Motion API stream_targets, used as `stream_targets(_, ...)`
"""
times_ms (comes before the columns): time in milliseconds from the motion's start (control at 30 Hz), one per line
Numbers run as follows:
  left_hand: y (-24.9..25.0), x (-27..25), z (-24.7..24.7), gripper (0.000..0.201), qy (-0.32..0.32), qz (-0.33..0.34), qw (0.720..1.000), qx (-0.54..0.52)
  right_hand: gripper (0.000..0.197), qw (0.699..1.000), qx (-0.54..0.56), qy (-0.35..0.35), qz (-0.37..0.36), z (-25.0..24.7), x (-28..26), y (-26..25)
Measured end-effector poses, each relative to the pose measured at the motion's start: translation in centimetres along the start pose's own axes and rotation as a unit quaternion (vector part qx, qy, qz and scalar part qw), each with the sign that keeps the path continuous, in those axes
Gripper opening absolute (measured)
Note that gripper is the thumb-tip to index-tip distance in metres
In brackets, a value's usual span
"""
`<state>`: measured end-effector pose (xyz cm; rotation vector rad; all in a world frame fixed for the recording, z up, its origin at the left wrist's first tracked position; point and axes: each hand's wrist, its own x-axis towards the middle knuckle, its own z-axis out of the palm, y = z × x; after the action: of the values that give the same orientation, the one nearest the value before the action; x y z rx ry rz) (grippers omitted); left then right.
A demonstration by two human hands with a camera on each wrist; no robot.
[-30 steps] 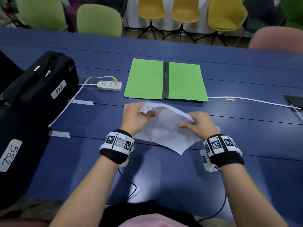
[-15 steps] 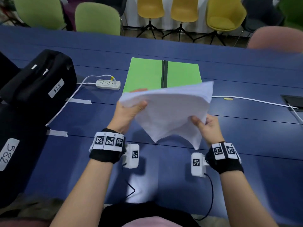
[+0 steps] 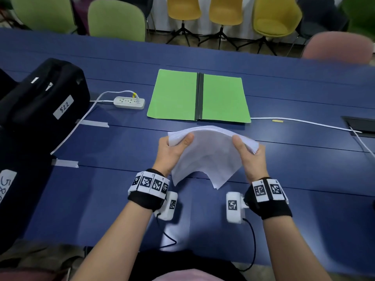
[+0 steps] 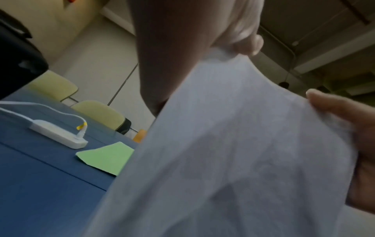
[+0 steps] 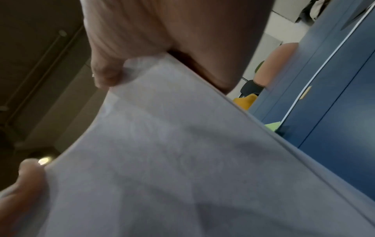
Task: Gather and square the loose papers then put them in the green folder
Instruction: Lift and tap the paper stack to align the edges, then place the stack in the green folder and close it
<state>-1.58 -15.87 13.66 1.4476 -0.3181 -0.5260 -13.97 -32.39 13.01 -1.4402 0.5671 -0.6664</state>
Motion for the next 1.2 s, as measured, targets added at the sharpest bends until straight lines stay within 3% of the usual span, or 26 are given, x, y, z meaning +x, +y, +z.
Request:
stream_targets(200, -1.4, 0.5, 0.2, 0.021, 0.014, -0.048, 0.997, 0.062, 0.018, 0.998, -0.026, -0.005, 0.065, 0.2, 0.3, 1.6)
stream_targets(300, -0.6, 0.4, 0.4, 0.017, 0.028, -0.004, 0.995, 0.091, 0.02, 0.998, -0.006, 0.033, 0.05, 0.5, 0.6, 0.7)
stream_targets(467, -0.1, 1.8, -0.4, 0.035, 0.03, 0.023, 0.996, 0.086, 0.025, 0.999, 0.017, 0.029, 0.02, 0.6, 2.3, 0.4)
stream_targets(533, -2.1, 3.2, -2.3, 0.033, 0.076, -0.013, 0.993, 0.089, 0.026, 0.996, -0.012, -0.01, 0.092, 2.9, 3.6, 3.5)
stream_targets(633, -4.7, 2.5, -3.0, 0.03, 0.063, -0.07, 0.991, 0.094, 0.048, 0.984, -0.046, -0.014, 0.173, 3.4, 2.1, 6.7)
stream_targets(733, -6.4, 2.3, -3.3, 0.027, 0.043, -0.097, 0.989, 0.103, 0.014, 0.983, -0.064, 0.011, 0.172, 3.8, 2.8, 7.1)
stream_targets(833, -6.8, 3.3, -3.1, 0.008, 0.068, -0.108, 0.985, 0.117, 0.01, 0.983, -0.04, -0.001, 0.181, 3.4, 4.6, 6.5)
stream_targets(867, -6.8, 3.9, -2.9, 0.012, 0.063, -0.111, 0.984, 0.126, 0.005, 0.979, -0.013, -0.009, 0.203, 2.5, 5.3, 6.9)
stream_targets(967, -7.2, 5.4, -3.8, 0.021, 0.025, -0.15, 0.974, 0.17, 0.028, 0.94, 0.041, -0.069, 0.33, 0.4, 7.1, 9.5)
stream_targets(1033, -9.0, 6.4, -6.5, 0.032, 0.041, -0.19, 0.957, 0.217, 0.017, 0.913, 0.018, -0.046, 0.404, 0.4, 8.2, 12.2)
stream_targets(1100, -11.0, 6.5, -9.3, 0.044, 0.062, -0.234, 0.936, 0.254, 0.016, 0.904, -0.049, 0.031, 0.424, 0.1, 9.4, 14.9)
stream_targets(1200, -12.4, 6.1, -12.2, 0.033, 0.09, -0.289, 0.91, 0.282, 0.019, 0.89, -0.318, 0.097, 0.312, -0.5, 11.9, 16.0)
